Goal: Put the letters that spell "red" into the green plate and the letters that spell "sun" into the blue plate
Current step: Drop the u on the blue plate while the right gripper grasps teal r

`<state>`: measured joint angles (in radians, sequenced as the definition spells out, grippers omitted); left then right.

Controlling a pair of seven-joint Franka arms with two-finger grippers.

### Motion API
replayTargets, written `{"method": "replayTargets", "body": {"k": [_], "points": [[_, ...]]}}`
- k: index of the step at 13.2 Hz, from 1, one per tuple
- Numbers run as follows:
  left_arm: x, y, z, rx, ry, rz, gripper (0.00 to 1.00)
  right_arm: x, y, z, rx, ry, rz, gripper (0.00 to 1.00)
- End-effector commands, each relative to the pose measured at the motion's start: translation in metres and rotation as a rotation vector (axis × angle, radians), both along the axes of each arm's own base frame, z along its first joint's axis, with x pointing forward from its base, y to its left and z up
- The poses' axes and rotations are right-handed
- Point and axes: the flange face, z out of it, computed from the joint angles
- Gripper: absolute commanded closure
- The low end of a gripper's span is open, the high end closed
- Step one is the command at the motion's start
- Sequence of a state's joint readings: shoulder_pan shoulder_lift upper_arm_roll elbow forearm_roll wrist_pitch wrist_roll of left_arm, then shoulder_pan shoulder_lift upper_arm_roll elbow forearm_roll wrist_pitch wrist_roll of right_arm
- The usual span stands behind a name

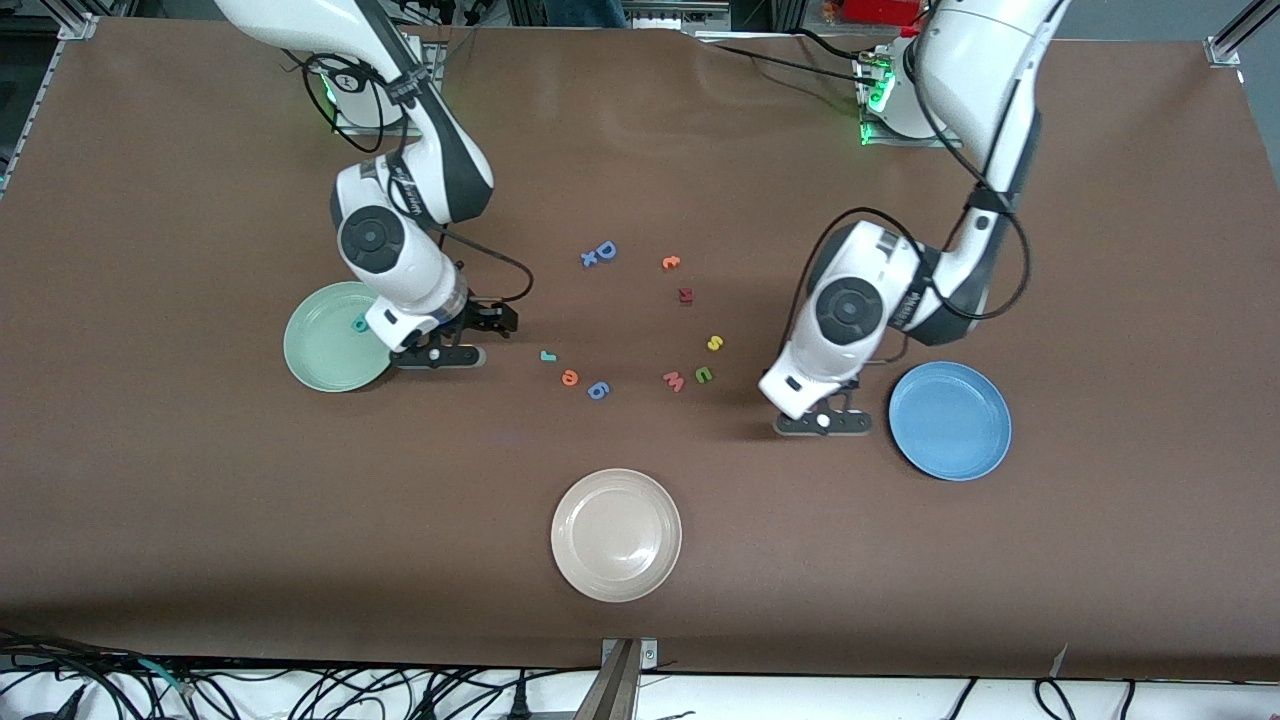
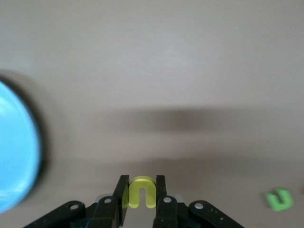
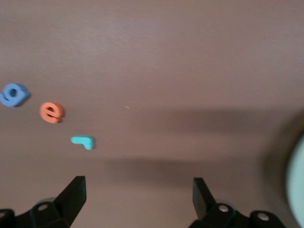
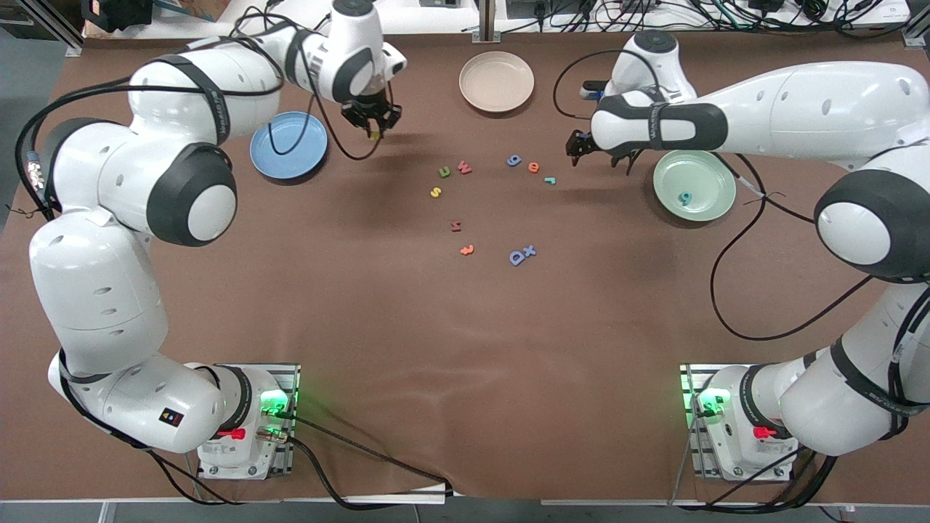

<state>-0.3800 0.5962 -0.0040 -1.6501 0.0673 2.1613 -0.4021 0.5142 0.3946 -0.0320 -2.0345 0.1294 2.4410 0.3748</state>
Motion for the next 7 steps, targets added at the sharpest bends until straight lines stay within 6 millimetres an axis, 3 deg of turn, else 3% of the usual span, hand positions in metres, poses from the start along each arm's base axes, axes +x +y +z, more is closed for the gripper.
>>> {"method": "replayTargets", "body": {"k": [1, 3, 5, 7], "points": [[0.019, 0.059, 0.004, -0.047, 0.058, -0.077, 0.99, -0.006, 0.029, -0.02, 0.029, -0.058, 0.021, 0.01], [0.03, 0.111, 0.003, -0.071, 0.076, -0.14, 0.99, -0.009, 0.047, -0.033, 0.042, -0.118, 0.077, 0.01], [0.038, 0.159, 0.003, -0.088, 0.088, -0.195, 0.99, -0.009, 0.053, -0.046, 0.044, -0.13, 0.084, 0.01], [0.039, 0.2, -0.004, -0.102, 0.102, -0.251, 0.99, -0.009, 0.078, -0.058, 0.064, -0.173, 0.115, 0.01]]}}
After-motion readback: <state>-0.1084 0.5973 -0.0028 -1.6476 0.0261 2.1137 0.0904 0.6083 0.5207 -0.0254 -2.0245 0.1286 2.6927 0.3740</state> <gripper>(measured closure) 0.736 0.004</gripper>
